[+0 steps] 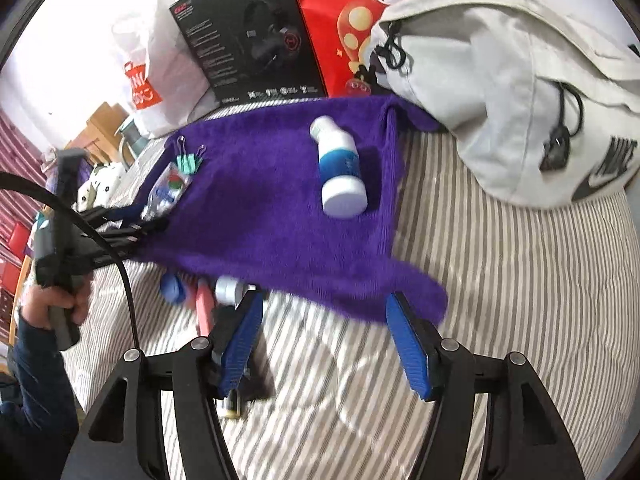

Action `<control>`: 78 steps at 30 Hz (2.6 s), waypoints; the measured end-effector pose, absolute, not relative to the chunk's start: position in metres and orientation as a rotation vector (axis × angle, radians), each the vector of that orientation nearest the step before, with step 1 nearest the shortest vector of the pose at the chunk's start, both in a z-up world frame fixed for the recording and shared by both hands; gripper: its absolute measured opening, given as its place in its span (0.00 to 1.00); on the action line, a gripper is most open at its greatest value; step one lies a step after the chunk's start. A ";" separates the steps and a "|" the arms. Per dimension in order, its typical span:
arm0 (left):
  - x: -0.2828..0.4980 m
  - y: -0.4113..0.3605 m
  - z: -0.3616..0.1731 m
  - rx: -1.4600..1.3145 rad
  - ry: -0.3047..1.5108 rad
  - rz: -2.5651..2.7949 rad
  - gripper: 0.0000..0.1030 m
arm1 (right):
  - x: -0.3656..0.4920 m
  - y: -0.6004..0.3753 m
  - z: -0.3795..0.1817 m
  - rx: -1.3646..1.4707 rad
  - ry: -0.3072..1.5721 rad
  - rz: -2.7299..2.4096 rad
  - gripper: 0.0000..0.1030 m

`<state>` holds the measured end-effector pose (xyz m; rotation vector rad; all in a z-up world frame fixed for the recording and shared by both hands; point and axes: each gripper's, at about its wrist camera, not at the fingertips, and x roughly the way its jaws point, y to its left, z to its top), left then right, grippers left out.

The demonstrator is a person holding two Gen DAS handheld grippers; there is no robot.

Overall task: Organize rigid objects
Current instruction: 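Lower the left tool's mint bottle onto the towel while the right tool lowers the Vaseline, then grasp the blue-lidded jar with the left tool while the right tool grasps the Horizon tube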

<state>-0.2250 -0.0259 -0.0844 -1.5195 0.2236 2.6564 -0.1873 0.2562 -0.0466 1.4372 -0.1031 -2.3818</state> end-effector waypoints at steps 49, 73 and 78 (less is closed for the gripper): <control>-0.155 0.060 -0.112 -1.321 0.170 2.434 0.33 | -0.134 0.259 -0.092 1.557 -0.151 -2.331 0.74; -0.142 0.014 -0.109 -1.394 0.101 2.491 0.33 | -0.159 0.196 -0.094 1.333 0.094 -2.198 0.37; -0.141 0.014 -0.108 -1.393 0.096 2.489 0.33 | -0.152 0.196 -0.091 1.332 0.128 -2.213 0.21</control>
